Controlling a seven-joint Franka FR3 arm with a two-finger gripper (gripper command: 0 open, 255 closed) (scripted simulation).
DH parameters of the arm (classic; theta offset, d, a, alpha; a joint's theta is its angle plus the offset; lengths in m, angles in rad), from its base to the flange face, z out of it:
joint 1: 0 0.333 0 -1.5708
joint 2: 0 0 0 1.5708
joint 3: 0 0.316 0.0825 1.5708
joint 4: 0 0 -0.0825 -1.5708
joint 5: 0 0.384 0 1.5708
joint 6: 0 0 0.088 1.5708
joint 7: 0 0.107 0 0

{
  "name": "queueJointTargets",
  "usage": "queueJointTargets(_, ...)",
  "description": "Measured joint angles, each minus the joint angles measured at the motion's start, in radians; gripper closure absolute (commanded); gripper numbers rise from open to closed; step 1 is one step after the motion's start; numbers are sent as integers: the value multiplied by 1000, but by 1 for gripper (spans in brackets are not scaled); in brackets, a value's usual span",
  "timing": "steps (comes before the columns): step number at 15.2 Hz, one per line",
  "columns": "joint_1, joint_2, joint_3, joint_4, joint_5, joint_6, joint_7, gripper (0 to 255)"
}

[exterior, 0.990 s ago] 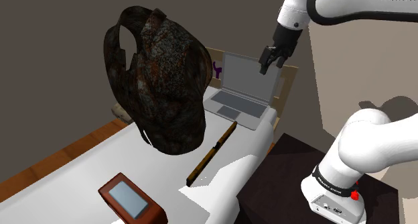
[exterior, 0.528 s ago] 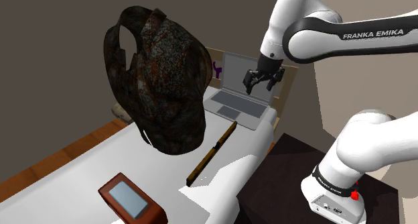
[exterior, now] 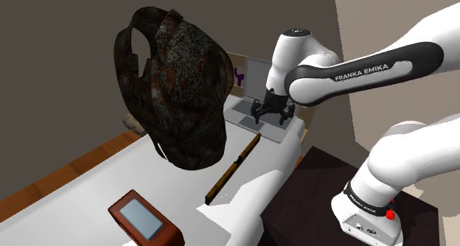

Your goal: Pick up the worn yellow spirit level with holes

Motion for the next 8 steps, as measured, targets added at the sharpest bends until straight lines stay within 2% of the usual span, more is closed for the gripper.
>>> queueJointTargets(4,-63,152,109,-5,9,148,207,0)
queueJointTargets(8,-162,334,227,22,-50,288,447,0)
